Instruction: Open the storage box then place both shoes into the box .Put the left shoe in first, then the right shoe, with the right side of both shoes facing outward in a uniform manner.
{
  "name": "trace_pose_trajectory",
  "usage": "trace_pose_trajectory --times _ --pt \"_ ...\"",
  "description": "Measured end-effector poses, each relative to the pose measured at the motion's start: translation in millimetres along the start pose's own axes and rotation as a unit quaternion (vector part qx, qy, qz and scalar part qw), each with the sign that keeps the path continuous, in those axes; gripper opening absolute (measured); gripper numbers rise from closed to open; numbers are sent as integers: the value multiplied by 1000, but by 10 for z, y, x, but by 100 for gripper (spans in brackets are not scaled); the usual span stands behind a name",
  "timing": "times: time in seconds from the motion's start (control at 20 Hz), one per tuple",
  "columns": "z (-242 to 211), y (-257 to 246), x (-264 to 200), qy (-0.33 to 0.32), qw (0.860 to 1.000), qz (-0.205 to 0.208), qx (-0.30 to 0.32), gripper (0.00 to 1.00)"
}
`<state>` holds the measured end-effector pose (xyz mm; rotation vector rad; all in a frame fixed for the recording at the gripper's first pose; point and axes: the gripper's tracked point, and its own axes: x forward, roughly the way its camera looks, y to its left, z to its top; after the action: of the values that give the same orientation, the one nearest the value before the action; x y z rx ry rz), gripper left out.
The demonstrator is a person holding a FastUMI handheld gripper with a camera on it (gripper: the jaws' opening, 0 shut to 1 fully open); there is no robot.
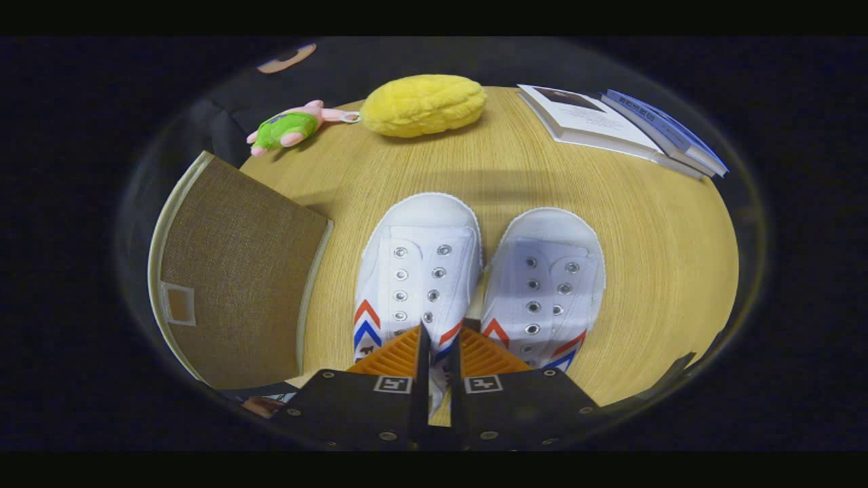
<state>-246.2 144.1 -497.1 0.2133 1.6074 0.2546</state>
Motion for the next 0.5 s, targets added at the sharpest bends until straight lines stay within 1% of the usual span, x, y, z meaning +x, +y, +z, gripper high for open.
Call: trace_pose_trajectory --times 0.1,0.15,0.3,0.5 --pt "-6 28 -49 1 999 29 39 7" --pt "-2 42 -77 -2 998 43 54 5" --pt "75 182 -160 -31 995 71 64 5" --pt "164 236 -268 -43 990 104 90 5"
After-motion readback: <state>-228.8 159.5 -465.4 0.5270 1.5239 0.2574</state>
